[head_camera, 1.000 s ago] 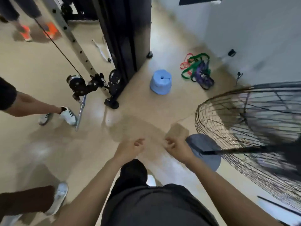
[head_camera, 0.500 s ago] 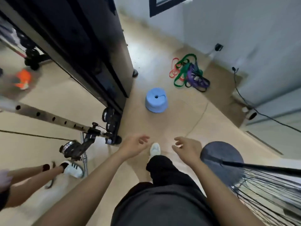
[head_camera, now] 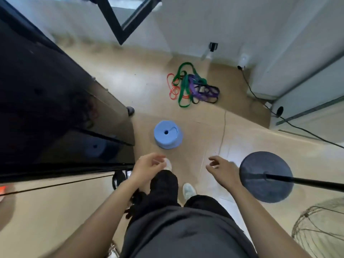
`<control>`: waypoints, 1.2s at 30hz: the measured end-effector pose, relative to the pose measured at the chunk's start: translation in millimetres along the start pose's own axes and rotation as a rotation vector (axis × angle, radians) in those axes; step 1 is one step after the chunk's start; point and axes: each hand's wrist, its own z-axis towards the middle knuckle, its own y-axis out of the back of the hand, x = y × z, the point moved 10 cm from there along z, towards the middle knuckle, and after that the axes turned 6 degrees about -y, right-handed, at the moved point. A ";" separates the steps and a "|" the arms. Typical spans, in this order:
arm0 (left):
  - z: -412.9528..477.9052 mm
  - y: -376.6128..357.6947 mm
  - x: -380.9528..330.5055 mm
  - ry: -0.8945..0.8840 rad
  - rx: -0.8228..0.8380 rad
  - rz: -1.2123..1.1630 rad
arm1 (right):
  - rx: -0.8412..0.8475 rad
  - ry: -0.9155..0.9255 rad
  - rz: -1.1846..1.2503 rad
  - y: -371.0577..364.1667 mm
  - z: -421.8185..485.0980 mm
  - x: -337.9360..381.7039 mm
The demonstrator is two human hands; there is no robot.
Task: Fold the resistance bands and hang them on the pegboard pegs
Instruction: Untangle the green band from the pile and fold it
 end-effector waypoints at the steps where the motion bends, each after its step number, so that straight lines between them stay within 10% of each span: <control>1: 17.3 8.8 -2.1 -0.007 0.011 -0.009 | -0.003 -0.016 0.012 1.9 8.9 9.4; 16: 256.8 47.5 -92.8 -0.120 0.324 -0.015 | -0.136 -0.132 0.119 109.2 148.2 134.5; 36: 526.5 129.9 -212.0 0.042 0.019 -0.168 | 0.104 0.039 -0.066 240.8 418.5 287.1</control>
